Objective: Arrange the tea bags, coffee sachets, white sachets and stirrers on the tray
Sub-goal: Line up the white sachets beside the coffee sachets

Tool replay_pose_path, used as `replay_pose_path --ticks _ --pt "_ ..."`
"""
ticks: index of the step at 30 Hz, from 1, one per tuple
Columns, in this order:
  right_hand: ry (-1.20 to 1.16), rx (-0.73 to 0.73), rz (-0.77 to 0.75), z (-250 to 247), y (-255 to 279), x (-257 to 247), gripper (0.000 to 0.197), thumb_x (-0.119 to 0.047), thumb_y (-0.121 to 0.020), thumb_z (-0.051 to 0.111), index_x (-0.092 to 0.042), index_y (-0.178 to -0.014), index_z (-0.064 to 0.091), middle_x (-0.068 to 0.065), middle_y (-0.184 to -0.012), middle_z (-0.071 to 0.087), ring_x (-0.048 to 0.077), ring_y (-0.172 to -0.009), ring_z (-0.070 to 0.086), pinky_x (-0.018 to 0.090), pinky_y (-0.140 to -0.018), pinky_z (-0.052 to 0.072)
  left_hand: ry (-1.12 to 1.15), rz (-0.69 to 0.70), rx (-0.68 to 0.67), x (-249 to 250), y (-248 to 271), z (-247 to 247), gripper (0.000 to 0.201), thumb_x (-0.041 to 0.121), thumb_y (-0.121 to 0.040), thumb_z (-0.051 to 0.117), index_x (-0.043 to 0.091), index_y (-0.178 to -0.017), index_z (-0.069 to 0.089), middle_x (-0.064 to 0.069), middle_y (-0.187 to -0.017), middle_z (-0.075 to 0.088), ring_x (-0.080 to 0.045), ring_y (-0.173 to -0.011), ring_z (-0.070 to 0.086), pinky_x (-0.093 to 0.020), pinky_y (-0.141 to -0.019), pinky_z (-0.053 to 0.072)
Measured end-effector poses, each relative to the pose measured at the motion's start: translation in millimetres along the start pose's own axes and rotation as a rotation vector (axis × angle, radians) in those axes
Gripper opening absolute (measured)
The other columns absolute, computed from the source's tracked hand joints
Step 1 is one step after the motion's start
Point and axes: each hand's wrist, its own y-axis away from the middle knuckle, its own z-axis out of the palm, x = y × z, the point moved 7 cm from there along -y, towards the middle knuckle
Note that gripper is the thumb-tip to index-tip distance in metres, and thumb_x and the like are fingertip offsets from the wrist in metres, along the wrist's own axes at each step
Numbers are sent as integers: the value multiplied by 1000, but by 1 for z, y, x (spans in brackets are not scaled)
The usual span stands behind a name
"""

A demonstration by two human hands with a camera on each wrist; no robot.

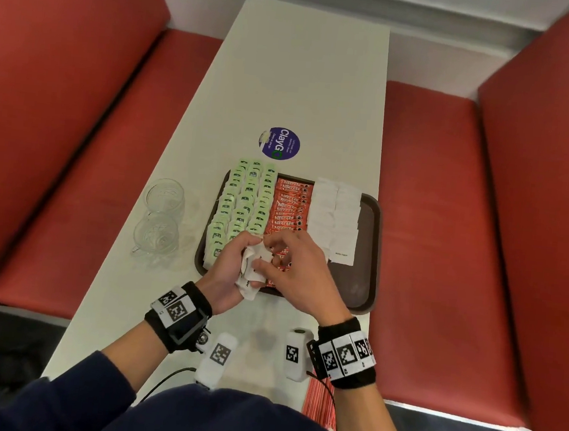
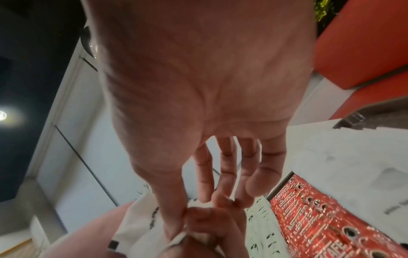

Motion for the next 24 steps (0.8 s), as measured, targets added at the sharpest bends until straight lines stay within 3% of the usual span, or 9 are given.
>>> replay_pose_path --ticks 3,6,9,12,14,16,20,22,24 --pt "33 -2 5 2 -1 -3 28 -46 -90 85 -34 -102 62 -14 -105 56 5 -86 60 31 -78 53 -22 1 26 1 2 -3 26 28 -103 48 10 -113 64 -10 -91 64 -14 -62 55 -22 -45 38" --pt "-46 32 38 -6 -2 0 23 -36 -92 86 -28 -90 64 -11 -87 70 4 -75 68 33 -73 58 -36 27 53 3 1 -6 22 23 -105 47 13 -124 52 -6 -92 65 -14 -61 57 -22 -41 35" --pt "-139 70 80 -15 -1 3 19 -29 -93 86 -25 -86 69 -8 -75 73 6 -65 71 22 -67 55 -75 42 32 7 5 -1 16 25 -110 46 16 -121 52 -9 -89 64 -22 -66 64 -23 -41 33" --pt "-149 118 110 -23 0 7 20 -33 -92 87 -27 -83 71 -9 -78 74 6 -72 69 16 -65 50 -147 68 0 10 8 7 28 38 -111 52 13 -121 58 -13 -93 67 -28 -72 67 -23 -42 33" --pt "-207 142 135 -27 1 11 20 -33 -95 85 -25 -85 70 -8 -80 76 6 -75 71 21 -68 55 -191 97 -22 12 7 10 41 46 -108 61 10 -129 59 -18 -106 70 -31 -77 68 -21 -41 35" --pt "-248 162 162 -32 4 15 20 -33 -97 83 -22 -86 69 -8 -82 78 8 -77 73 32 -74 59 -263 140 7 15 6 7 41 41 -103 73 11 -127 58 -21 -116 74 -33 -78 70 -19 -39 36" --pt "-314 207 212 -39 7 25 19 -34 -99 81 -23 -90 69 -4 -87 79 16 -83 76 52 -83 63 -298 213 63 21 6 1 26 21 -101 75 12 -116 54 -23 -110 76 -32 -74 74 -20 -37 35" --pt "-421 223 238 -40 9 29 18 -30 -98 82 -19 -94 69 -1 -90 81 19 -84 79 53 -85 65 -297 236 82 23 5 1 20 19 -102 72 14 -110 54 -21 -106 76 -29 -72 73 -20 -38 35" --pt "-538 249 249 -40 12 29 19 -25 -96 85 -15 -100 70 3 -95 81 23 -85 80 48 -83 67 -302 275 87 26 6 5 19 19 -102 73 16 -106 54 -19 -103 75 -27 -71 72 -21 -39 35"
